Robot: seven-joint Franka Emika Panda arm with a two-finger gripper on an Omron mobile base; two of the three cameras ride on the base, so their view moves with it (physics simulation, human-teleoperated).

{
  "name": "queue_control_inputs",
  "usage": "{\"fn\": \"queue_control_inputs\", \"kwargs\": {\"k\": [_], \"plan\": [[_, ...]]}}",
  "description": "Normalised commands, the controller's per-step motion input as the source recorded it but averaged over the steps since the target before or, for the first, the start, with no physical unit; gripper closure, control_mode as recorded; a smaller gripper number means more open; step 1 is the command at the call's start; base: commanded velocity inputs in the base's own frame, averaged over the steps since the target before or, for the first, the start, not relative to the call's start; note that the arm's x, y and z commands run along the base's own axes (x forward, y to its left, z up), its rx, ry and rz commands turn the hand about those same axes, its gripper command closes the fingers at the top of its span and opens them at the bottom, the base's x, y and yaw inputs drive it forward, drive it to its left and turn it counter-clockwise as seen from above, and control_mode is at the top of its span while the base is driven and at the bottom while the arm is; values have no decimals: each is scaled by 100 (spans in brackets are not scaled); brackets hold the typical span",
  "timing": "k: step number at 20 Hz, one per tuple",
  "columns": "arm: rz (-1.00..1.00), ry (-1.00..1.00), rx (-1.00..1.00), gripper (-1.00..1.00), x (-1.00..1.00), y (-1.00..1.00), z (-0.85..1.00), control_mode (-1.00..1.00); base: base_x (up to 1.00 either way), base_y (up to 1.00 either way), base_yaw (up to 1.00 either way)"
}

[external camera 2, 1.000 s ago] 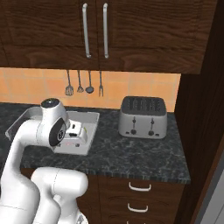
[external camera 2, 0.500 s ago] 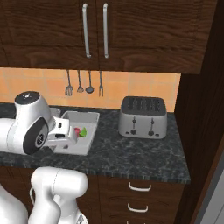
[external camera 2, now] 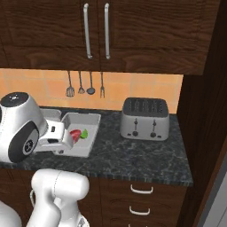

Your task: Place one lemon wedge and one steak in each tupperware on the nearby counter, to pack two identical lunches.

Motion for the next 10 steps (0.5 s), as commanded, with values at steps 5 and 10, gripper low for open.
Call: {"fn": "queue_control_inputs", "kwargs": {"k": [5,10], "plan": [[0,0,0,-100,0,0,0,100,-84,-58,-19],[0,0,0,-100,0,0,0,100,-88,-89,-32]]}}
